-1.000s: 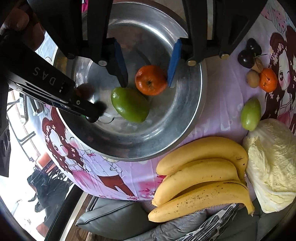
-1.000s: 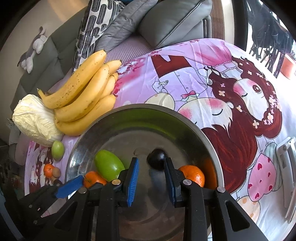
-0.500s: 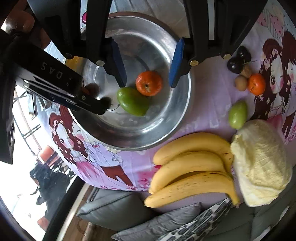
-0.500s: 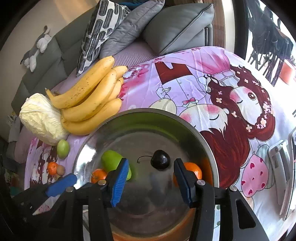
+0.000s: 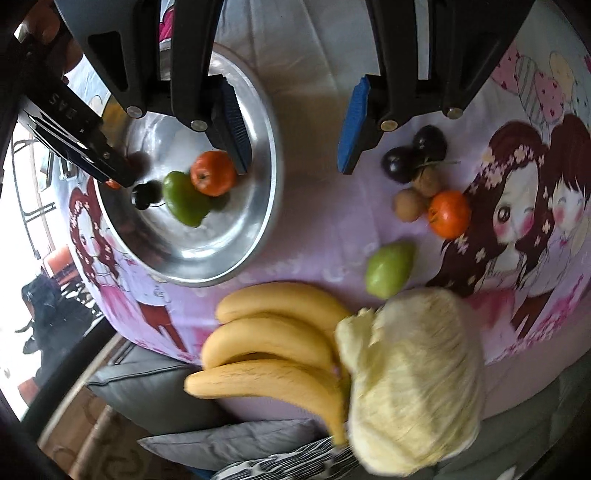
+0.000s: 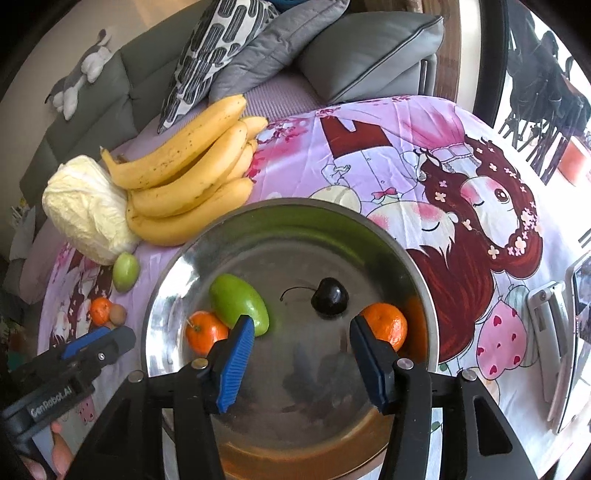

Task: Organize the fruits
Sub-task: 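Open the left tool to drop the tangerine while the right tool releases the cherry into the bowl, then withdraw both open tools from the bowl toward the fruit on the cloth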

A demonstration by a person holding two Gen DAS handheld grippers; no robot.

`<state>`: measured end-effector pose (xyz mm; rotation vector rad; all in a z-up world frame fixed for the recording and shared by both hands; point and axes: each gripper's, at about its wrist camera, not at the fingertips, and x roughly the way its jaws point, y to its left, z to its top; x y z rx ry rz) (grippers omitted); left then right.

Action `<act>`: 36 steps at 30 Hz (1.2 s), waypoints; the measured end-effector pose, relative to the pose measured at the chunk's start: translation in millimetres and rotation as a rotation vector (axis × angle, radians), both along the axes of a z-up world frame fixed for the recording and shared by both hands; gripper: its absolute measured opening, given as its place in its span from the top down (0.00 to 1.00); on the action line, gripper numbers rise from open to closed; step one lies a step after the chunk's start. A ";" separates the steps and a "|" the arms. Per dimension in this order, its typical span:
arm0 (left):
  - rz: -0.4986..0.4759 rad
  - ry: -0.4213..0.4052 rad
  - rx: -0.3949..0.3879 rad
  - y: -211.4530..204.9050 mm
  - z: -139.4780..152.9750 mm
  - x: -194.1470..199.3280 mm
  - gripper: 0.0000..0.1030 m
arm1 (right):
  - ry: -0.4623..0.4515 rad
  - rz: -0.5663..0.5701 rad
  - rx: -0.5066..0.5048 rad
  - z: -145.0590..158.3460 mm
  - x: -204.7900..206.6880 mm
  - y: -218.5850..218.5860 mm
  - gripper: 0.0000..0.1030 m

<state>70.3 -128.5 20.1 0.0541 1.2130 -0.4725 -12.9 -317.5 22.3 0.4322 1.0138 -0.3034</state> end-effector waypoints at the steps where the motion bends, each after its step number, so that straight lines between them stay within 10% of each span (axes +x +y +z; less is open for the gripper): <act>1: 0.006 0.007 -0.001 2.7 -2.2 0.4 0.52 | 0.002 0.003 -0.001 -0.4 0.3 1.0 0.44; 9: 0.021 0.027 0.013 6.7 -10.4 0.4 0.44 | 0.028 0.017 -0.004 -7.3 2.5 5.0 0.43; 22: 0.106 0.004 0.040 21.5 -15.2 5.9 0.18 | 0.024 0.037 -0.020 -10.0 2.2 6.7 0.05; 36: 0.099 -0.167 0.068 23.6 0.4 1.2 0.03 | -0.045 0.054 0.016 -8.3 0.4 6.1 0.00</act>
